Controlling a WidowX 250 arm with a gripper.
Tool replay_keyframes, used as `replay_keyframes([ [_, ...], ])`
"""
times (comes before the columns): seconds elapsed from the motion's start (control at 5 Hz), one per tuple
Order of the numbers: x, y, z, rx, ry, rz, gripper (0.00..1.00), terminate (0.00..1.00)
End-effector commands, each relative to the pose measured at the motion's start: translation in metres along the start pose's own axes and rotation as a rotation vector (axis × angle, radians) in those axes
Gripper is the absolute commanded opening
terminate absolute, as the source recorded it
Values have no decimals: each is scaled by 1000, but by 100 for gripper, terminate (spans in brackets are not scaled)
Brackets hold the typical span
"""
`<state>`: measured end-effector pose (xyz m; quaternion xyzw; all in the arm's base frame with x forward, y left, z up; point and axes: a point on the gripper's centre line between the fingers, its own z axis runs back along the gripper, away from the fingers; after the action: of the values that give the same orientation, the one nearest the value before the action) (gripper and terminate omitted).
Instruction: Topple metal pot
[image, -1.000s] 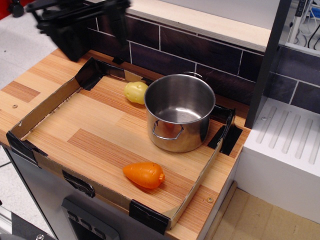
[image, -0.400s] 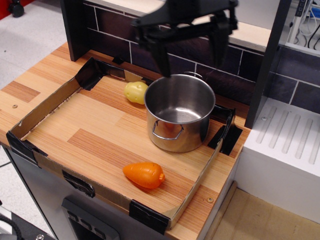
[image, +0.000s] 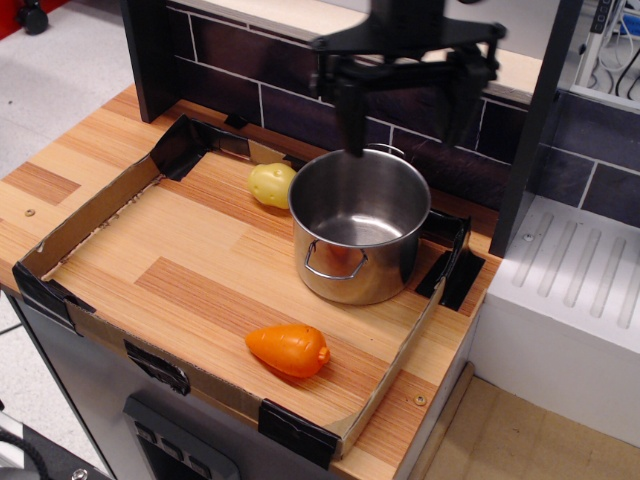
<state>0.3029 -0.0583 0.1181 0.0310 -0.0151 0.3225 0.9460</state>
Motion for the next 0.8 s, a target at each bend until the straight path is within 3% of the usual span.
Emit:
replay_keyframes([
  [0.0, 12, -16, -15, 100, -35, 3, 100, 0],
  [0.2, 12, -19, -24, 105, -24, -13, 100, 0],
  [0.6, 12, -18, -44, 103, -41, -199, 100, 0],
])
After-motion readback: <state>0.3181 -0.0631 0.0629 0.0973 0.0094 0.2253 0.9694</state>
